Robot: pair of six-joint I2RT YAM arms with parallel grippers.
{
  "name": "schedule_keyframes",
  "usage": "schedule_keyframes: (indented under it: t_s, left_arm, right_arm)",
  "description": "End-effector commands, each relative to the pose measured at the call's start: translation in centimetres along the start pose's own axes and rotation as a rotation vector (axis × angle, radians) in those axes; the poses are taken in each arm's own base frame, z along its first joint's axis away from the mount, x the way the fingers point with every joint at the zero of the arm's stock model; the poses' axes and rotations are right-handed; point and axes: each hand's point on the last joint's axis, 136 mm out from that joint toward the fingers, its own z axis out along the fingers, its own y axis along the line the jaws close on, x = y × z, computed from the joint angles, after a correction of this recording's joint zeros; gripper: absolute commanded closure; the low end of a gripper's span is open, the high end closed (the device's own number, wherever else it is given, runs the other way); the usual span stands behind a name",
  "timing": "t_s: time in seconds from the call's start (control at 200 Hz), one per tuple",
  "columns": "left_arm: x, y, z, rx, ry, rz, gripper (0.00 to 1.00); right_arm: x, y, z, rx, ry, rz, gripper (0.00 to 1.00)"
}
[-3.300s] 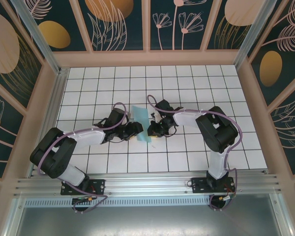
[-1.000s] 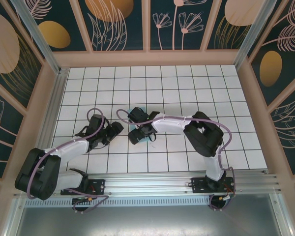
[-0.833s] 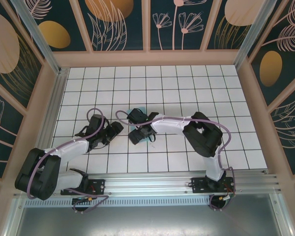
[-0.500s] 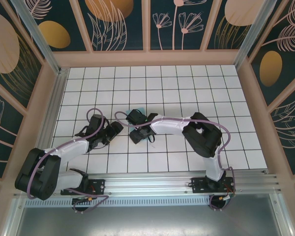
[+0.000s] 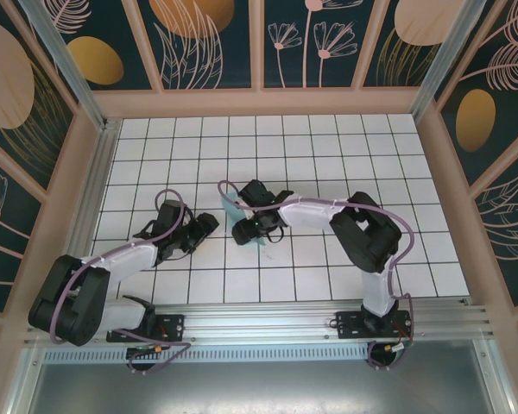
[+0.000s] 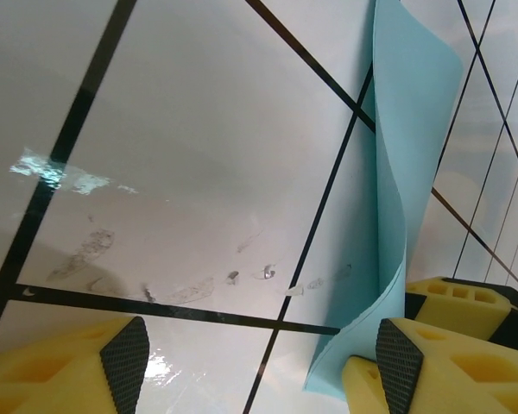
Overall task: Fold a paper plane with a square sheet of paper (pick it up from the middle)
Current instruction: Fold the triangle a second time at the center of the table.
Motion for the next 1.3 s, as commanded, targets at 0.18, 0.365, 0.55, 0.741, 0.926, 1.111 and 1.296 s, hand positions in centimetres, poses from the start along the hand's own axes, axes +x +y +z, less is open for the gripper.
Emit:
schedule_keyframes:
  t_s: [0.18, 0.365, 0.55, 0.741, 0.926, 1.111, 1.296]
  left_arm:
    - [-0.1, -2.4, 0.2, 0.103, 0.03, 0.026, 0.28]
    - [0.2, -2.6, 0.3, 0.122, 0.043, 0.037, 0.29]
    - [0.4, -2.9, 0.4, 0.143, 0.057, 0.044, 0.29]
    - [0.6, -3.2, 0.5, 0.161, 0.069, 0.052, 0.29]
    - [0.7, -3.3, 0.6, 0.171, 0.076, 0.055, 0.29]
    - [0.9, -3.5, 0.6, 0.183, 0.086, 0.062, 0.29]
    - [1.0, -3.7, 0.6, 0.199, 0.091, 0.058, 0.29]
  right_arm:
    - [5.5, -1.7, 2.2, -0.067, 0.185, 0.118, 0.29]
    - [5.6, -1.9, 2.1, -0.11, 0.187, 0.148, 0.29]
    - [5.7, -1.6, 2.1, -0.171, 0.19, 0.173, 0.27]
    - [6.0, -1.8, 2.2, -0.189, 0.199, 0.186, 0.25]
    - [6.1, -1.7, 2.3, -0.195, 0.206, 0.184, 0.23]
    - [6.1, -1.5, 2.3, -0.213, 0.211, 0.177, 0.21]
    - [6.3, -2.2, 2.6, -0.169, 0.219, 0.188, 0.26]
